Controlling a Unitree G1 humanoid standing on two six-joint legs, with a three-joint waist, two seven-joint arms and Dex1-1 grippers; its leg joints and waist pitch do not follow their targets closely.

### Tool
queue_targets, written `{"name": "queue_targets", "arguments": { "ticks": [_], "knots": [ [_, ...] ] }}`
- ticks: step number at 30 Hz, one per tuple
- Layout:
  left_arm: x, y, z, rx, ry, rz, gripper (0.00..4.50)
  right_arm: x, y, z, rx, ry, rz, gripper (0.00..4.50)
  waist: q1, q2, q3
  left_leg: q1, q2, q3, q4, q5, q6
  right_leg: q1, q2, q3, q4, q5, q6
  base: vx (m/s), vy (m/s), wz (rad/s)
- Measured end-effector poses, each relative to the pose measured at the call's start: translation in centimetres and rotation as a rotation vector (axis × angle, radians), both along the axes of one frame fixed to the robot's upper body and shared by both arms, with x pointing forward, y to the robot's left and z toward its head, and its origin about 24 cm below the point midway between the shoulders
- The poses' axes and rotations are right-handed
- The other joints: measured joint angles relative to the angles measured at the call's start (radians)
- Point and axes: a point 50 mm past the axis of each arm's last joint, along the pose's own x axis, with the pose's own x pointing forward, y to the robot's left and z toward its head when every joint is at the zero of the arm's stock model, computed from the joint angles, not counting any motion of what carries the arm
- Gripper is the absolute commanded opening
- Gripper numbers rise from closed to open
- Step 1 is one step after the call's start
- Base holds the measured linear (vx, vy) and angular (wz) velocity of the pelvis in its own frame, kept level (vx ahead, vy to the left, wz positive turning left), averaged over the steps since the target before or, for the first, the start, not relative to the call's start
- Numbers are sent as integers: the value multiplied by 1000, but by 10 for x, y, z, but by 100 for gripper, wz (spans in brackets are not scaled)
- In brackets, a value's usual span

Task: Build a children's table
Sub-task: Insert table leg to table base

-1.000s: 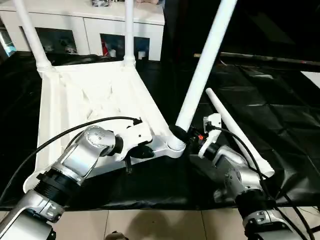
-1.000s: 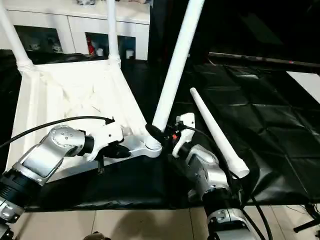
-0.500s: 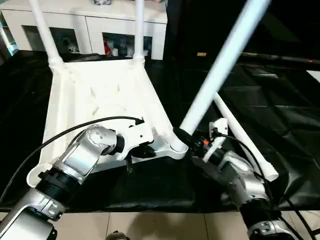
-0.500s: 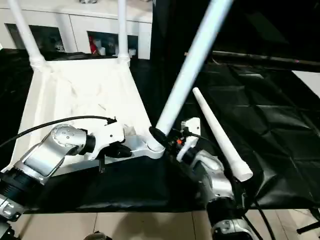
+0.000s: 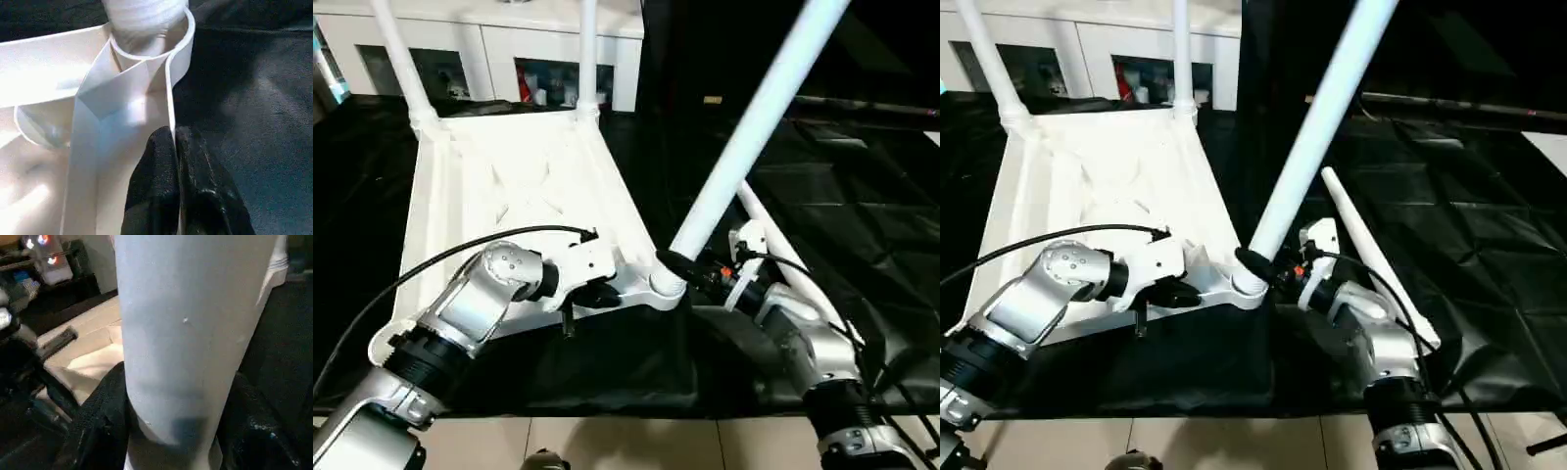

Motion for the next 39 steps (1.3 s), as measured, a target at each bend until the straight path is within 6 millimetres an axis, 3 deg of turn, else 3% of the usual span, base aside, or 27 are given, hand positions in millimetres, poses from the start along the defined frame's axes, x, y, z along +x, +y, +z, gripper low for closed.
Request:
{"name": "queue_targets", "arguments": {
  "ticks": [6,8,13,17,39],
  "knots": [
    [0,4,1,3,-3,10,0,10,-8,23,81,-36,-47,191,-10,0,0,0,0,0,0,0,0,-1,0,0,0,0,0,0,0,0],
    [0,4,0,-1,-2,10,45,11,-7,27,85,-47,-41,191,-8,0,0,0,0,1,0,0,0,-1,0,0,0,0,0,0,0,0],
    [-2,4,0,1,1,11,89,11,-4,29,64,-53,-30,191,-11,-2,1,-3,1,2,0,0,0,-4,0,1,0,0,0,0,0,0],
    [-1,6,-1,12,-2,13,93,11,-1,27,49,-44,-20,191,-12,-2,1,-8,1,3,0,1,2,-8,1,1,0,-1,-1,0,0,0],
    [2,7,-1,-61,-1,30,93,13,2,29,50,-15,-5,191,-11,-3,1,-8,2,5,2,2,3,-9,1,1,4,-2,-2,0,0,0]
  ]
}}
